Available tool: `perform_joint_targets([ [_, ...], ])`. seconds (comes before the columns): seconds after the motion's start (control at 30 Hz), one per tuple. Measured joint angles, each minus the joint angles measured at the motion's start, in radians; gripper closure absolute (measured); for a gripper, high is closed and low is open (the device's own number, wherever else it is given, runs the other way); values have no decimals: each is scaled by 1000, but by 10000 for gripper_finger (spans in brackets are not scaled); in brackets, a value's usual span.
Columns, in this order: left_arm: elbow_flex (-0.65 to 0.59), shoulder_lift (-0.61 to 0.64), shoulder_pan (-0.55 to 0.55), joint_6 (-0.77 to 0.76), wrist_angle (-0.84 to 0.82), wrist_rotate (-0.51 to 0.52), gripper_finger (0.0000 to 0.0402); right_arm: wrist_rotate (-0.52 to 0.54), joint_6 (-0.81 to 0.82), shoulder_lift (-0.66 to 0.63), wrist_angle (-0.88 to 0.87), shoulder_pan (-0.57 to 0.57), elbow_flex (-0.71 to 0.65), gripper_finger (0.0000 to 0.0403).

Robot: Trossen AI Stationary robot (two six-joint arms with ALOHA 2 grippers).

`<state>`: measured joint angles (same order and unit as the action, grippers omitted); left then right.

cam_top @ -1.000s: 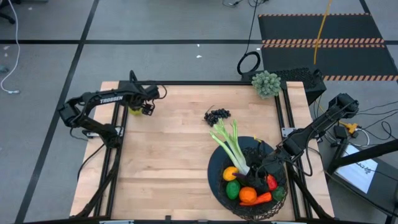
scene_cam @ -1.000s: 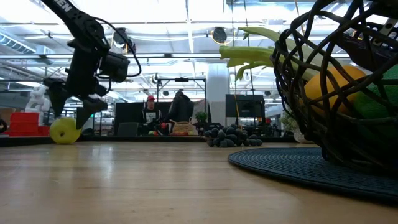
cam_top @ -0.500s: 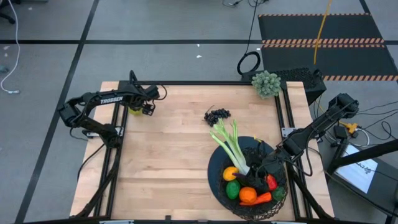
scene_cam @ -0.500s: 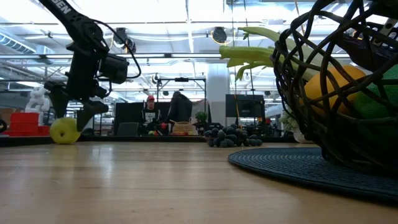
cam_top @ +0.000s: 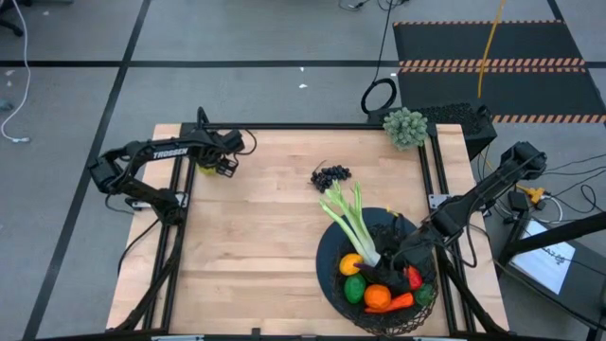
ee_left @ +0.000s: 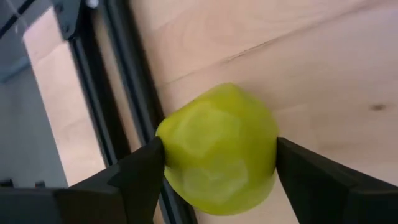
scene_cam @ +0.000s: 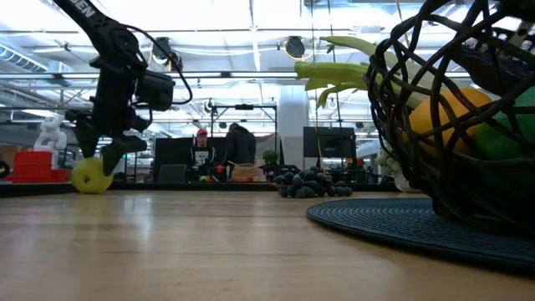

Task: Build produce basket
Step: Put the green apple into the wire basket

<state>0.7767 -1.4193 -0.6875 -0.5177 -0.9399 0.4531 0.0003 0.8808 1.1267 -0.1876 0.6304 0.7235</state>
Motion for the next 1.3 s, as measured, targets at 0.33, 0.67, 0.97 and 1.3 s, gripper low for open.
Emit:
perform_joint_targets([
  [0.33,1,139,162,-15,31,-17,127,31,-205,-58,248,18,1,399],
  [0.67,1,501,492,-98,273,-90,124,214,-374,-88,299,9,1,399],
  [0.97,1,567,823,30,759,-89,115,441,-674,-81,491,0,1,399],
  [1.3,1,355,1038,298,1293,-87,114,683,-906,37,674,-1,1,389],
])
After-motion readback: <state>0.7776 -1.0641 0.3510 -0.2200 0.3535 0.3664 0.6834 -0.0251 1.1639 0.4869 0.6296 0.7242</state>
